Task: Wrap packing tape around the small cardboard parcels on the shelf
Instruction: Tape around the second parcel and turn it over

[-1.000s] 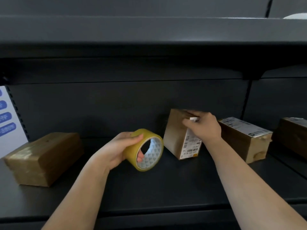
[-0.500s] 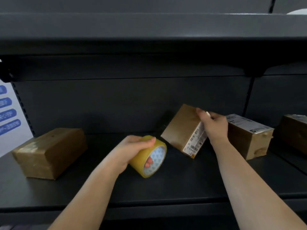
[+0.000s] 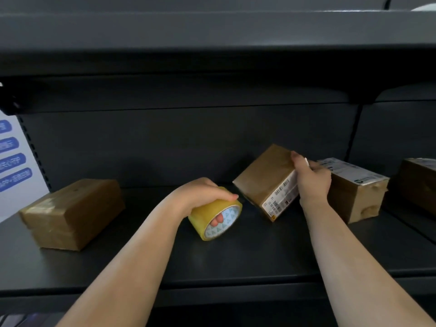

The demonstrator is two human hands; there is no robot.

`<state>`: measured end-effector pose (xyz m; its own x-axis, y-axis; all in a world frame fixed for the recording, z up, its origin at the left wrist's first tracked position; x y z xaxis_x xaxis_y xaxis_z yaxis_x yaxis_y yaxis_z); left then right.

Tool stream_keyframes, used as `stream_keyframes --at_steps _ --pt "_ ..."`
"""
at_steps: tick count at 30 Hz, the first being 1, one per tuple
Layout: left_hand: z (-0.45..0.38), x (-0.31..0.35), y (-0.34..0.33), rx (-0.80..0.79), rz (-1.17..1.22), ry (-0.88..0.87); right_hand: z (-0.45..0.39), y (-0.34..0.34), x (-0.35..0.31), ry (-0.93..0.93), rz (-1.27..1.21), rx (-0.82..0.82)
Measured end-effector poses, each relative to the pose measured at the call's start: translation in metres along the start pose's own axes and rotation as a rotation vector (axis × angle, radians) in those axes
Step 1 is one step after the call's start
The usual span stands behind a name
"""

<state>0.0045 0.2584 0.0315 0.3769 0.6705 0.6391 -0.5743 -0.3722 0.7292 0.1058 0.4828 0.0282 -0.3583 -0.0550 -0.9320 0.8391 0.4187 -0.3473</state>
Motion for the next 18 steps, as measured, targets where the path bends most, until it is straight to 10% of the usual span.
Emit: stream_keyframes --at_steps 10,18 --pt "-0.018 0.006 0.004 -0.083 -0.227 0.062 0.0 0.007 0.021 -0.127 -0.084 0.027" --pt "-0.022 0.0 0.008 -0.105 -0.242 0.075 -0.008 -0.005 -0.014 0.391 0.787 -0.125"
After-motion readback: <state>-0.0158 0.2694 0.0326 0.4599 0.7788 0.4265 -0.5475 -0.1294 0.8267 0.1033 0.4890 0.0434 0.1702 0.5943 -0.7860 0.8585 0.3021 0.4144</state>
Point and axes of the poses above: each hand's wrist, its own z-axis away from the middle knuckle, its own y-axis out of the back of the hand, x = y × z, the point moved 7 cm from there along -z, towards the middle knuckle, and after that the axes turned 15 degrees about -z, right-handed, at the moved point
